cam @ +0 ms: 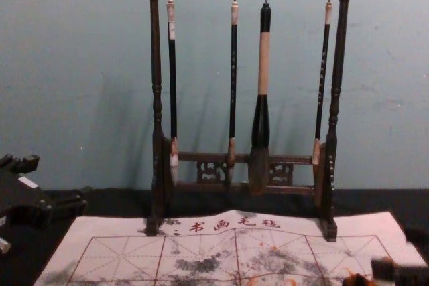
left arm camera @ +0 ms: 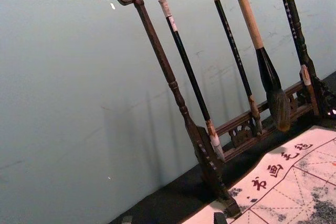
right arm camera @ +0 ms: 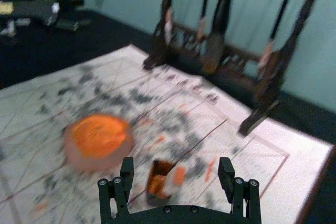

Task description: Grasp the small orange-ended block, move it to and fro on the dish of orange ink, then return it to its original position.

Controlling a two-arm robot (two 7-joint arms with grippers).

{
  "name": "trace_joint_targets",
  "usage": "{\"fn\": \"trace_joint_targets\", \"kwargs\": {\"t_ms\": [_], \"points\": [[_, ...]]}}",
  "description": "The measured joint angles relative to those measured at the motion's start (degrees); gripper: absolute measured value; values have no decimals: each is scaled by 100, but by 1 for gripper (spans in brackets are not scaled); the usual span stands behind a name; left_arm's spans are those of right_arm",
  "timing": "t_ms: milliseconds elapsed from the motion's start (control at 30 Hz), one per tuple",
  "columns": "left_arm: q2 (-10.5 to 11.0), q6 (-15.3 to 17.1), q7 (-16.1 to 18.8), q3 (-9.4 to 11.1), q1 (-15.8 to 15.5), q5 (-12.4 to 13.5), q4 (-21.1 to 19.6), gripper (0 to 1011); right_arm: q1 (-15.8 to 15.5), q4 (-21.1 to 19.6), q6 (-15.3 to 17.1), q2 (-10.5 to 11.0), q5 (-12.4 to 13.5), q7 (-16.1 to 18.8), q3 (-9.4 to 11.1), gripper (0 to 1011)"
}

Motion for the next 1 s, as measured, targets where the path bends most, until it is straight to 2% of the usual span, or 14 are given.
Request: {"fn": "trace_joint_targets", "kwargs": {"t_ms": [67, 167, 233, 300, 333, 500, 733, 1000], "points": [[0, 0, 0, 0, 0, 0, 0, 1001, -49, -56, -76, -54, -30, -146, 90, 1002], [0, 0, 0, 0, 0, 0, 0, 1001, -189, -209, -266, -176, -212, -636, 276, 1002], [0, 0, 0, 0, 0, 0, 0, 1002, -322, -327, -449, -312, -381, -1079, 450, 1002], [0, 0, 0, 0, 0, 0, 0, 1001, -394, -377, -528, -407, -495, -1387, 562, 1002], [0, 0, 0, 0, 0, 0, 0, 1001, -453, -405, -545, -492, -606, -1661, 649, 1002], [0, 0, 0, 0, 0, 0, 0, 1001, -531, -319, -250, -701, -1060, -2382, 743, 1002], [0, 0, 0, 0, 0, 0, 0, 1001, -604, 51, -183, -975, -1415, -2762, 699, 1002], [0, 0, 0, 0, 0, 0, 1, 1001, -619, 220, -255, -1135, -1533, -2822, 744, 1002]]}}
